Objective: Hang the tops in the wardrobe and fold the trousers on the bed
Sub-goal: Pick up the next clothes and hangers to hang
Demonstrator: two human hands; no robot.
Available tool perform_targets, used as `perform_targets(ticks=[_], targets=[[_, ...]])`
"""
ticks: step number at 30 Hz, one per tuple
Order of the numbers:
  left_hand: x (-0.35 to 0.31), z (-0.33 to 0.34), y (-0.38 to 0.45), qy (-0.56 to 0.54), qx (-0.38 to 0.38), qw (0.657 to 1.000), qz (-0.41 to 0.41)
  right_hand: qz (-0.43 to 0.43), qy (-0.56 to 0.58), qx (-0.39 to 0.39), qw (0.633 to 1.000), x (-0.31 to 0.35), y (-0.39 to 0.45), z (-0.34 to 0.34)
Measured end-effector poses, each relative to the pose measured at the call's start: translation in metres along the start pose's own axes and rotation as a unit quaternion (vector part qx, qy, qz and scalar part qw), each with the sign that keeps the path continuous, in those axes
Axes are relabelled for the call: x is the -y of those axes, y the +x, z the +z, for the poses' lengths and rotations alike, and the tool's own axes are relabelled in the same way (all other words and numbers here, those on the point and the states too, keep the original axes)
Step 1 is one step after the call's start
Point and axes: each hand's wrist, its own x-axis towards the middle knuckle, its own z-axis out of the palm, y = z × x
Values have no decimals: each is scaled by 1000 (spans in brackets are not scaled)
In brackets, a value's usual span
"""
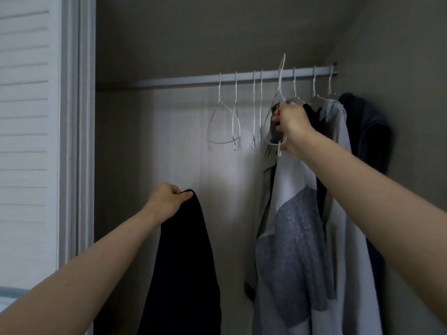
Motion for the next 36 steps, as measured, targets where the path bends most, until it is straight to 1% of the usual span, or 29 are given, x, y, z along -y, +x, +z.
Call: perform_targets(ticks=[1, 3, 5, 9, 12, 16, 20, 25, 27, 29, 31, 32, 36], targets=[[2, 0, 0, -3, 0, 1000, -3, 5, 34, -1, 999, -2, -11, -4], [4, 0, -3, -14, -1, 1000, -9, 18, 52, -3, 998, -7, -35, -14], [8, 0, -7, -19, -10, 1000, -12, 41, 38, 5, 998, -10, -62, -24], [14, 0, -18, -25, -39, 998, -42, 75, 96, 39, 992, -18, -124, -44], [19, 0, -28, -14, -39, 997, -59, 116, 108, 59, 986, -31, -164, -58], [28, 4, -36, -9, -21, 996, -91, 202, 135, 104, 964, -50, -200, -76], [35, 14, -44, 25, -10, 993, -116, 270, 164, 190, 930, -62, -219, -100], [50, 16, -53, 93, 3, 983, -155, 257, 211, 308, 891, -61, -229, -133], [57, 17, -56, 94, 0, 982, -166, 249, 213, 345, 879, -59, -230, -142], [63, 17, -56, 39, 7, 986, -164, 245, 196, 372, 873, -58, -230, -146], [62, 15, -59, -53, 37, 983, -172, 242, 180, 379, 875, -63, -230, -145], [59, 15, -62, -78, 56, 980, -174, 242, 176, 379, 876, -67, -230, -143], [32, 13, -69, -81, 100, 980, -150, 237, 160, 375, 882, -94, -235, -125]])
